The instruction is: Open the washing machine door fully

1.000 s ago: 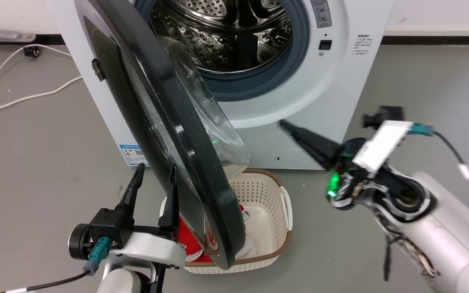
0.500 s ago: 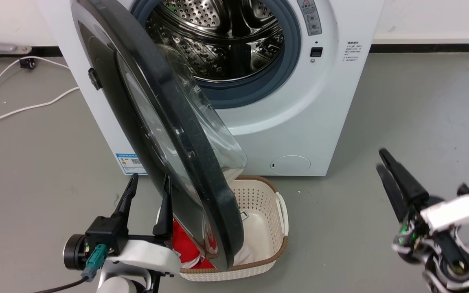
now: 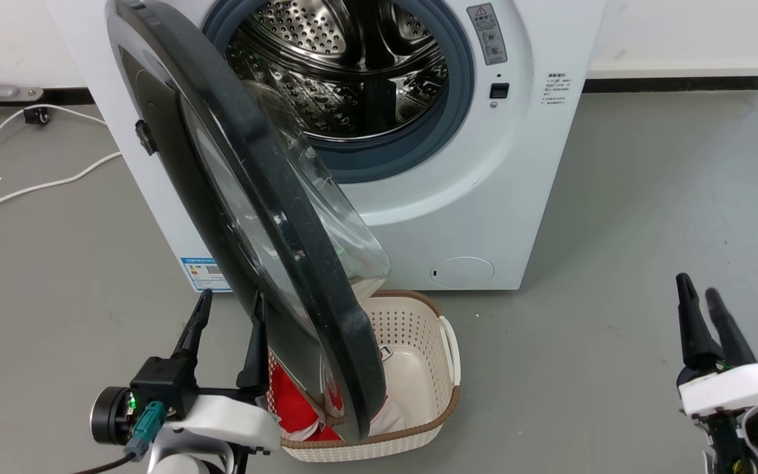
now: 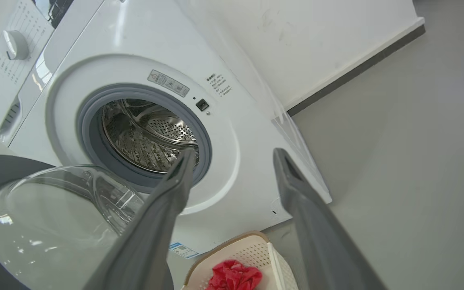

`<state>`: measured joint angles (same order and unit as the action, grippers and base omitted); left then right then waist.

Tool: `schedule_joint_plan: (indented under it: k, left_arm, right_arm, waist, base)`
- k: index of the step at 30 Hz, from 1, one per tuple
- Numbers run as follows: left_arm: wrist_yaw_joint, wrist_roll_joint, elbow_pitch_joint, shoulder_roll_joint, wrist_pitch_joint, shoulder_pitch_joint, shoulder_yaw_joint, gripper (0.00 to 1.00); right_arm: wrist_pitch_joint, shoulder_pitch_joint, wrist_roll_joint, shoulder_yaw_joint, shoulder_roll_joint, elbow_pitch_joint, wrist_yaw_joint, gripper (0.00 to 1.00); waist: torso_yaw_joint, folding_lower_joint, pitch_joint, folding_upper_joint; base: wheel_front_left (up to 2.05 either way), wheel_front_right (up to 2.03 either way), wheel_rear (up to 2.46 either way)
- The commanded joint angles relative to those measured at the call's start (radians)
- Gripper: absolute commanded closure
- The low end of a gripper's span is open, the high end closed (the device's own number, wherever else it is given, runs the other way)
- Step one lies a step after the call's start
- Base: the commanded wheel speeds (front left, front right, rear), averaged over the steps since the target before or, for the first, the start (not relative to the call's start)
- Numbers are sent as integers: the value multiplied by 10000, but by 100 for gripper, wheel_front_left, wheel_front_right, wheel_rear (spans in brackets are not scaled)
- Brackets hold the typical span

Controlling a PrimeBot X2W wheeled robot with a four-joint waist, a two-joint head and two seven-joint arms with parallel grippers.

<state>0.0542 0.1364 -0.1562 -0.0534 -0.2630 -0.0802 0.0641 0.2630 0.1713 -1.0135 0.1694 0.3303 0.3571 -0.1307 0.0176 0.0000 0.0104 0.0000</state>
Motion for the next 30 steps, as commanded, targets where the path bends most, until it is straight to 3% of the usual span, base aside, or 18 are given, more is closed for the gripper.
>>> schedule_joint_plan:
  k: [1, 5, 8, 15, 20, 30]
  left_arm:
    - [29, -26, 2, -42, -26, 137, -18, 0]
    - [45, -63, -14, -35, -26, 136, -50, 0]
    - [54, -76, -47, -34, -26, 109, -84, 0]
    - [108, -148, -71, -38, -25, 79, -131, 0]
    - [132, -202, -101, -47, -25, 66, -124, 0]
    - [172, -288, -110, -71, -25, 75, -164, 0]
  right_arm:
    - [13, -205, 744, -341, -234, -113, 1, 0]
    - [14, -646, 4365, -1905, -1385, -934, 1, 0]
    - [18, -949, 6435, -2547, -2006, -1673, 1, 0]
    - [-332, -1636, 9802, -2688, -2566, -2992, 3, 0]
    - [-495, -2055, 10405, -2575, -2733, -3339, 3, 0]
    - [-633, -2319, 9793, -2543, -2817, -3335, 3, 0]
  waist:
    - [-5, 0, -18, 0]
    - [-2, 0, -61, 0]
    - [3, 0, -77, 0]
    - [-19, 0, -60, 0]
    - [-28, 0, -87, 0]
    - [-81, 0, -106, 0]
  base:
    - [0, 0, 0]
    - [0, 0, 0]
    - [0, 0, 0]
    - [0, 0, 0]
    - [0, 0, 0]
    - [0, 0, 0]
